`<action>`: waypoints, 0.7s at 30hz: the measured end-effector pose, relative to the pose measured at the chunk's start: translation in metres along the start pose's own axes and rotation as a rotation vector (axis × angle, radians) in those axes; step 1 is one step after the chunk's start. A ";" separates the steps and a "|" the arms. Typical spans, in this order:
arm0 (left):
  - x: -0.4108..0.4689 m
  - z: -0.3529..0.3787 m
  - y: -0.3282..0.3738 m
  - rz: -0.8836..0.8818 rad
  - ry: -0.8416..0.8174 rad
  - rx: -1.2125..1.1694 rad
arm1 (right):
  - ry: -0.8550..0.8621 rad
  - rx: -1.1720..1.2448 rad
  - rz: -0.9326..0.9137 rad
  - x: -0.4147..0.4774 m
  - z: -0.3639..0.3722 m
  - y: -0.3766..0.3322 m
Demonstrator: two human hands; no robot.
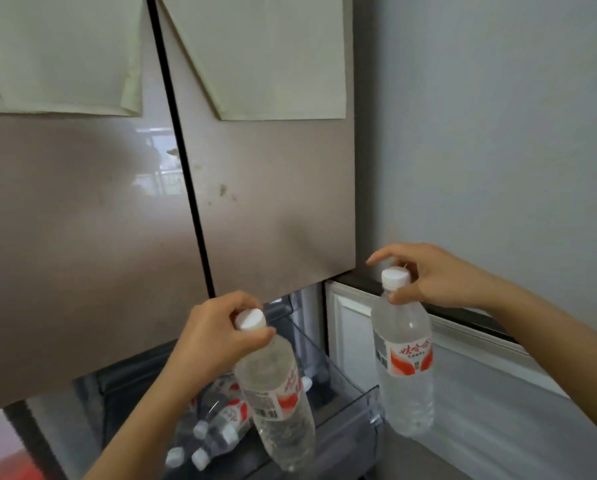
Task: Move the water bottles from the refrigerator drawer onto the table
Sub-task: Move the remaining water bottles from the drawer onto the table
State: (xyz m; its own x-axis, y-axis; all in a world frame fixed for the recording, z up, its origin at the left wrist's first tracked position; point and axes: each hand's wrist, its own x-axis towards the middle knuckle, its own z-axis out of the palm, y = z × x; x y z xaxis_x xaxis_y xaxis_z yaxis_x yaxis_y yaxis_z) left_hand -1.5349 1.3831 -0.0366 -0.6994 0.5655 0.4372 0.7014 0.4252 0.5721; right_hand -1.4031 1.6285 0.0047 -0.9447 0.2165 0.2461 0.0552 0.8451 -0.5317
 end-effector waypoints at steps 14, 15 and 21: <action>-0.064 0.040 0.072 -0.264 0.198 -0.043 | -0.127 0.290 -0.134 -0.020 0.029 0.040; -0.075 0.043 0.079 -0.290 0.238 -0.042 | -0.116 0.300 -0.130 -0.024 0.032 0.043; -0.174 0.075 0.116 -0.501 0.481 0.099 | -0.195 0.206 -0.255 -0.062 0.056 0.048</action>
State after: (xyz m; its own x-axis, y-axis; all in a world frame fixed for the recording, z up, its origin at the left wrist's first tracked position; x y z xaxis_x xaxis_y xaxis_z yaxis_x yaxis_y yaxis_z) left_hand -1.3214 1.3867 -0.0985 -0.9087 -0.0811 0.4095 0.2723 0.6284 0.7287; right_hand -1.3602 1.6279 -0.0814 -0.9644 -0.1020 0.2438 -0.2374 0.7399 -0.6295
